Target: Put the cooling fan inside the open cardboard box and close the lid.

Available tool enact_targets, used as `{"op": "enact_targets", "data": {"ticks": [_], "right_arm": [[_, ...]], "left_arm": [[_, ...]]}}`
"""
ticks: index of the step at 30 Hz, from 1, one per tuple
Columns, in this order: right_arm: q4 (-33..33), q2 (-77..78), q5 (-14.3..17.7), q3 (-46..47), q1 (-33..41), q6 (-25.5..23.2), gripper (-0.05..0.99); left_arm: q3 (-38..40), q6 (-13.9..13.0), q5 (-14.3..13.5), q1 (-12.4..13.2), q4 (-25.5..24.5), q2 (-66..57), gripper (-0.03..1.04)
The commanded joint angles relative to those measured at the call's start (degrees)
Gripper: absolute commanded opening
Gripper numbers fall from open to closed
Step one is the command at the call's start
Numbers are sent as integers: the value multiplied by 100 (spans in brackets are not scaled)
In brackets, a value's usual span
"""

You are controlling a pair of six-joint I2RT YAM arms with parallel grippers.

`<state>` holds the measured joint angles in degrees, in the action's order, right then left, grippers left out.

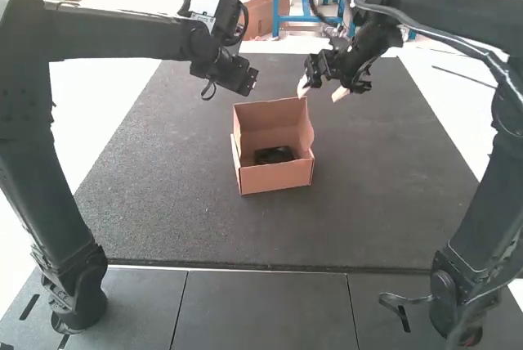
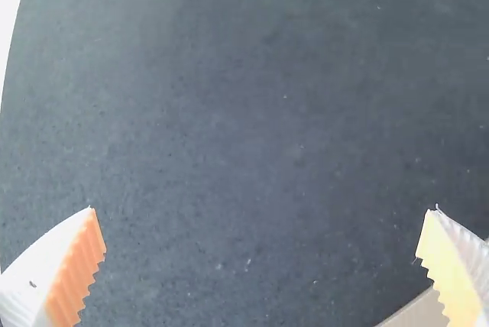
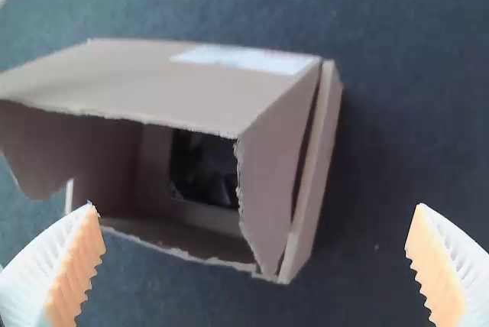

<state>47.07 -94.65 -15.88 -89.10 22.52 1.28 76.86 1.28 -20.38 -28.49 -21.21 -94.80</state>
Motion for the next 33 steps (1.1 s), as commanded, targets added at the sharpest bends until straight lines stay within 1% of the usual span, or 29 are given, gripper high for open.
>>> {"op": "enact_targets", "data": {"ticks": [1,2,4,7,9,11,13,14,16,19,21,28,33], "right_arm": [[-383,544,270,121,-187,109,91],[-558,667,349,191,-213,101,91],[-787,861,366,305,-275,30,91],[-892,1080,366,385,-284,-84,90],[-892,1168,340,429,-319,-101,90],[-884,1221,313,464,-363,-110,90],[-875,1274,296,490,-398,-110,90],[-822,1283,287,490,-415,-110,90],[-515,1283,278,464,-433,-101,90],[-119,1300,261,429,-459,-75,90],[66,1362,261,437,-495,-49,90],[110,1643,305,657,-644,-93,90],[101,1766,401,824,-890,-93,90]], "left_arm": [[171,-49,-27,-95,-32,23,97],[154,-49,-27,-104,-58,23,97],[92,-49,25,-122,-111,23,97],[-13,-49,96,-166,-234,23,97],[-110,-40,131,-236,-313,23,97],[-198,-31,236,-341,-401,32,97],[-286,-14,280,-473,-516,41,97],[-321,-14,307,-535,-551,50,97],[-391,4,377,-667,-656,67,97],[-505,57,430,-772,-726,103,97],[-611,48,439,-807,-718,103,97],[-1094,109,491,-878,-603,103,97],[-1490,92,482,-992,-182,94,97]]}}
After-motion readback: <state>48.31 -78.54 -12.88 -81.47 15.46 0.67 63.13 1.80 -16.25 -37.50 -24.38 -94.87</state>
